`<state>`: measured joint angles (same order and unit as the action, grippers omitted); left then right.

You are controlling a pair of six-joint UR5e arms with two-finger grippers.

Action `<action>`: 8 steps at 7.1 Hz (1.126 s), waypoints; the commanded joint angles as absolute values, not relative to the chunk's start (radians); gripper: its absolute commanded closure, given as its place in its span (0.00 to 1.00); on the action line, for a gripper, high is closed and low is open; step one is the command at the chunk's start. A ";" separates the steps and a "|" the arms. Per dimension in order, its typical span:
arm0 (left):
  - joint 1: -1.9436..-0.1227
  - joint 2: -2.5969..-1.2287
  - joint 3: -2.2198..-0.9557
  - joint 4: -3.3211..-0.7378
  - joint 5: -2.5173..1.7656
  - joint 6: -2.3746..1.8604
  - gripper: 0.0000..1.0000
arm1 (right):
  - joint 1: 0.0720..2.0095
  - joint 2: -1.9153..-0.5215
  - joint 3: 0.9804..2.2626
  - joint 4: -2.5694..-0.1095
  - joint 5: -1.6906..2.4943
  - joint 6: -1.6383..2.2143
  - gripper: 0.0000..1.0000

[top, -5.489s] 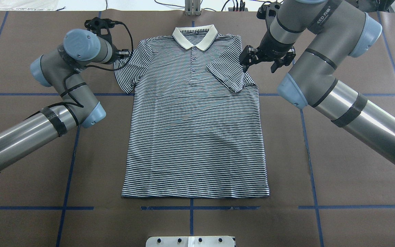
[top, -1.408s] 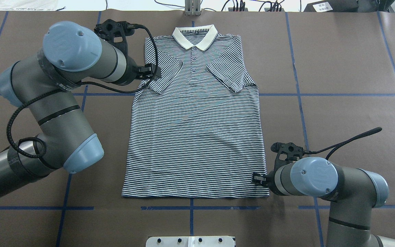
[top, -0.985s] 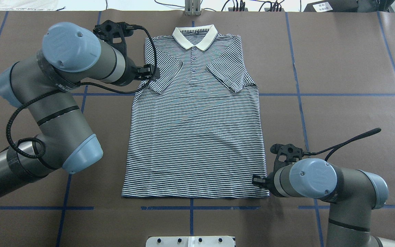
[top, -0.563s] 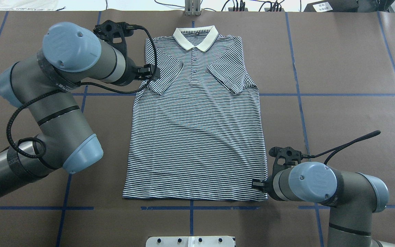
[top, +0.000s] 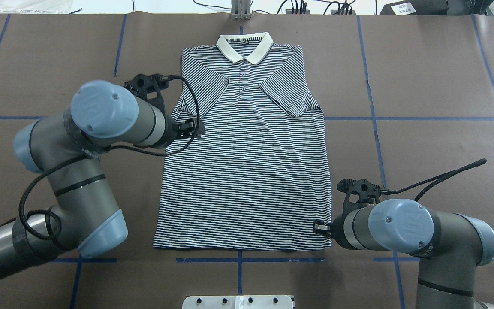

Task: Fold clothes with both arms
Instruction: 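Move both grippers down to the shirt hem corners nearest the robot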

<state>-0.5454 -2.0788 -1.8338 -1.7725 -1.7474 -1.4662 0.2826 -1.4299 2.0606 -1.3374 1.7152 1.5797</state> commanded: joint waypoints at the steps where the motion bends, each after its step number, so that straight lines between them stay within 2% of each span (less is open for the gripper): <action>1: -0.384 -1.923 -1.929 -1.784 -1.659 -1.681 0.00 | 0.293 -1.427 2.100 -1.336 1.710 1.575 1.00; 3: -0.289 -1.815 -1.962 -1.779 -1.597 -1.771 0.00 | 0.295 -1.424 2.100 -1.336 1.709 1.574 1.00; 8: -0.212 -1.830 -1.977 -1.687 -1.585 -1.839 0.06 | 0.304 -1.420 2.102 -1.335 1.709 1.574 1.00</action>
<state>-0.2185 -1.8283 -1.9743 -1.6969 -1.5852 -1.8361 0.3026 -1.4215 2.1015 -1.3358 1.7089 1.5739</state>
